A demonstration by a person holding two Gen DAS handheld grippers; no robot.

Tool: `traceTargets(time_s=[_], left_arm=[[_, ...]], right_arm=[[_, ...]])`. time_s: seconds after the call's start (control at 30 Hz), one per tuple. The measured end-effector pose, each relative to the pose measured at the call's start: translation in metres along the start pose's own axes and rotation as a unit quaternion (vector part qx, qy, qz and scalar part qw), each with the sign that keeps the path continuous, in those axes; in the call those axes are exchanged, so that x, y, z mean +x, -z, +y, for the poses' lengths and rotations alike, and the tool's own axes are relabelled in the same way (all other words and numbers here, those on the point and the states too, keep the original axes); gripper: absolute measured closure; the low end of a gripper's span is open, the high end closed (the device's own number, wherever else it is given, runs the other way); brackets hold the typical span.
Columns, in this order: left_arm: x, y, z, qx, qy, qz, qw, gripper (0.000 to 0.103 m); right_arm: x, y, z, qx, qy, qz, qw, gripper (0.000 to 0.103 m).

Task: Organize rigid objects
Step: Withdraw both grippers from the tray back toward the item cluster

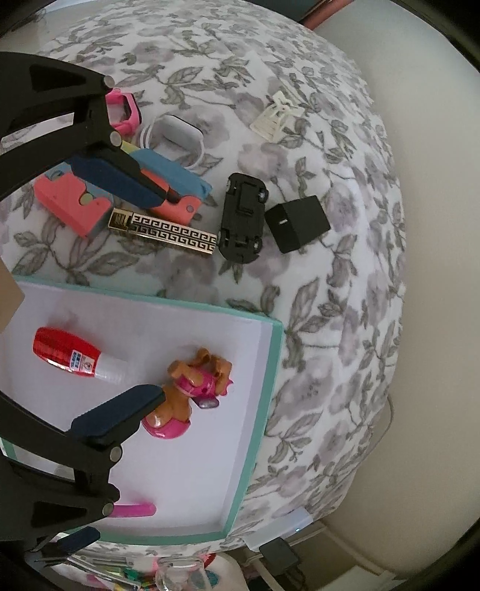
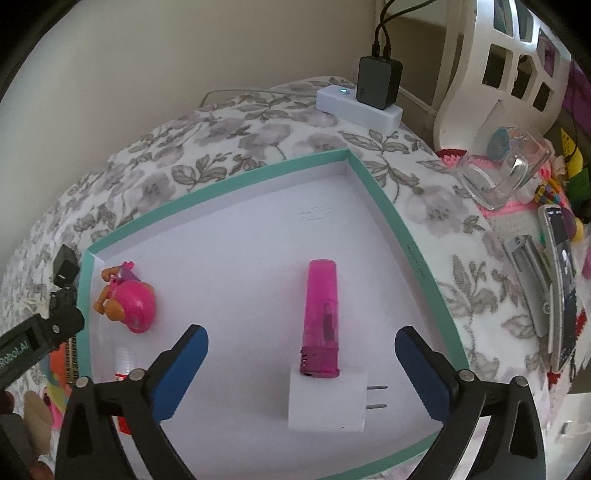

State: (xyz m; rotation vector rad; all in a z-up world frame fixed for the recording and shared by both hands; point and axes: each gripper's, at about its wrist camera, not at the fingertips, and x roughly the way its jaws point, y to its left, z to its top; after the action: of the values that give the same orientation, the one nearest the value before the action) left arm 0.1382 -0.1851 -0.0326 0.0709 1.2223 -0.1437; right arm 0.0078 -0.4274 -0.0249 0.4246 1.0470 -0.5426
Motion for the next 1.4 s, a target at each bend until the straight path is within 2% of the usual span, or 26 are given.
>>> traceTargets(time_s=[0.23, 0.37, 0.57, 0.7, 0.87, 1.1, 1.2, 1.4], left_arm=[[-0.007, -0.003, 0.015, 0.002, -0.039, -0.003, 0.9992, 0.006], [-0.017, -0.007, 0.033, -0.014, -0.043, -0.016, 0.9988, 0.006], [-0.041, -0.013, 0.061, -0.024, -0.081, -0.066, 0.9942, 0.006], [-0.055, -0.016, 0.088, -0.031, -0.101, -0.083, 0.9909, 0.002], [-0.056, -0.014, 0.116, -0.024, -0.114, -0.062, 0.9912, 0.000], [-0.043, 0.001, 0.170, -0.093, -0.103, -0.022, 0.9902, 0.000], [-0.039, 0.009, 0.190, -0.113, -0.107, -0.014, 0.9877, 0.000], [-0.027, 0.030, 0.222, -0.143, -0.090, 0.005, 0.9857, 0.000]], right_arm=[[-0.003, 0.001, 0.001, 0.002, -0.002, -0.005, 1.000, 0.000], [-0.011, -0.001, 0.002, 0.009, -0.003, -0.017, 1.000, 0.000], [-0.022, -0.002, 0.019, -0.006, -0.033, -0.033, 0.999, 0.000], [-0.026, 0.002, 0.041, -0.027, -0.066, -0.021, 0.997, 0.000], [-0.040, 0.016, 0.091, -0.095, -0.087, -0.027, 0.991, 0.000], [-0.046, 0.049, 0.163, -0.209, -0.101, -0.016, 0.972, 0.000], [-0.044, 0.060, 0.183, -0.234, -0.109, -0.008, 0.966, 0.000], [-0.038, 0.081, 0.217, -0.290, -0.125, 0.007, 0.949, 0.000]])
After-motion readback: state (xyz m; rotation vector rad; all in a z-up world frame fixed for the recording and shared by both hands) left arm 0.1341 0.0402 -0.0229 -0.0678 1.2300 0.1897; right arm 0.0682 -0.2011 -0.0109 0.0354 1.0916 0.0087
